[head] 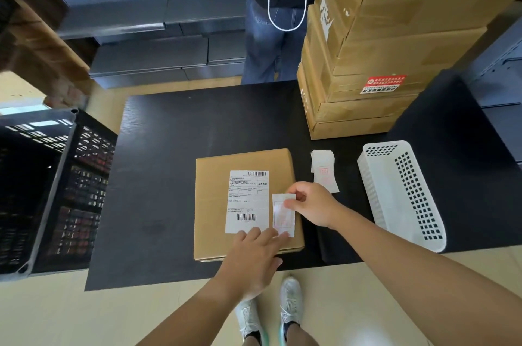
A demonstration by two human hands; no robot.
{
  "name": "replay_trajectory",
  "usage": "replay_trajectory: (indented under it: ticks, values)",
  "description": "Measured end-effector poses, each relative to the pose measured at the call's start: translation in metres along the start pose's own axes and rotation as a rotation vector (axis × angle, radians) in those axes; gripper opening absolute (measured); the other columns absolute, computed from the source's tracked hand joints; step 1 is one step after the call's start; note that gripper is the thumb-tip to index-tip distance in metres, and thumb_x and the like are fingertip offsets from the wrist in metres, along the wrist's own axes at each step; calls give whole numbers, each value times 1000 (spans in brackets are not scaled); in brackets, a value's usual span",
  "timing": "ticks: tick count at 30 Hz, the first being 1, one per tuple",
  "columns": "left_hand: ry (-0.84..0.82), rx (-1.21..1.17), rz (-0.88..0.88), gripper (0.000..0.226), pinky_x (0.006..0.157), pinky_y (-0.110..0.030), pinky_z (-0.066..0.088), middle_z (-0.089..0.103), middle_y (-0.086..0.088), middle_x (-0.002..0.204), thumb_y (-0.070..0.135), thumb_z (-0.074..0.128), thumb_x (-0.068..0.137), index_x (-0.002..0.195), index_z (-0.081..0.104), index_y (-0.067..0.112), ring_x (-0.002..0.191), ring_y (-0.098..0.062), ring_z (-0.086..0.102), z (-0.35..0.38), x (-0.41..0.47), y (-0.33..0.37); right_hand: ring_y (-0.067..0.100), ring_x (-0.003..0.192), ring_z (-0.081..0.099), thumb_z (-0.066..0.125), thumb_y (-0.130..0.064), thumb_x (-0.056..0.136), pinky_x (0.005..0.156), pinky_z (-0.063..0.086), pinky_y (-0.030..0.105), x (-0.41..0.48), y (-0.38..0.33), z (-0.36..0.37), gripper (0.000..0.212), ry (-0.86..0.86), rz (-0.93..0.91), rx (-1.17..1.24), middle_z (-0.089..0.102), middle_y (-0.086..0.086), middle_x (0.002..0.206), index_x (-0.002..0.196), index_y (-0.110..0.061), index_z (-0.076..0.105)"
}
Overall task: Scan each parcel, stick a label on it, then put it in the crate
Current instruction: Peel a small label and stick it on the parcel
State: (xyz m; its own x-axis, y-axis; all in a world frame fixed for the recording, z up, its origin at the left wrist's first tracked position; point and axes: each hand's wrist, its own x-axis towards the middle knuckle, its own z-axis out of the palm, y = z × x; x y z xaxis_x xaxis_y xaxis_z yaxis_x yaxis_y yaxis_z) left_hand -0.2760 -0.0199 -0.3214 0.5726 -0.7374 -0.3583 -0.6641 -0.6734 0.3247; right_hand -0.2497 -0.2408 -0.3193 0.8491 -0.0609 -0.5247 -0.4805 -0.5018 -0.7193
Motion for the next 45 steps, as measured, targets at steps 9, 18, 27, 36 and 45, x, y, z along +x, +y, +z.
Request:
replay_trajectory:
  ticks: [9,18,27,36,45]
  values:
    - [-34,88,-7,57,96,-40,28,41,10,137,48,34,102,155,18,35,115,-22,39,0,2,3,8,92,66,69,-33,96,83,59,30,4,5,-3,11,65,-73,-138,70,-13,99,104,-26,73]
    - [-33,62,-15,57,95,-39,27,43,11,134,53,35,99,152,18,40,113,-20,38,0,4,2,11,104,55,80,-49,83,91,51,30,10,5,6,81,272,64,32,53,-10,112,149,-32,37]
    - [-40,52,-30,60,97,-39,27,38,12,138,52,35,98,153,14,43,117,-20,37,4,5,-1,15,95,62,83,-53,77,74,55,28,34,1,22,76,239,231,127,58,-4,110,133,-22,42]
    - [-42,66,-27,63,100,-42,27,35,7,147,55,36,97,154,11,45,124,-23,37,7,2,-3,9,102,63,77,-30,91,85,52,25,6,25,8,51,141,197,286,65,-6,110,136,-21,55]
    - [-44,58,1,65,97,-43,33,39,6,144,54,37,95,154,13,45,121,-24,42,9,-1,-4,9,102,62,87,-15,80,81,53,22,-24,37,24,70,77,203,324,60,-10,115,138,-29,51]
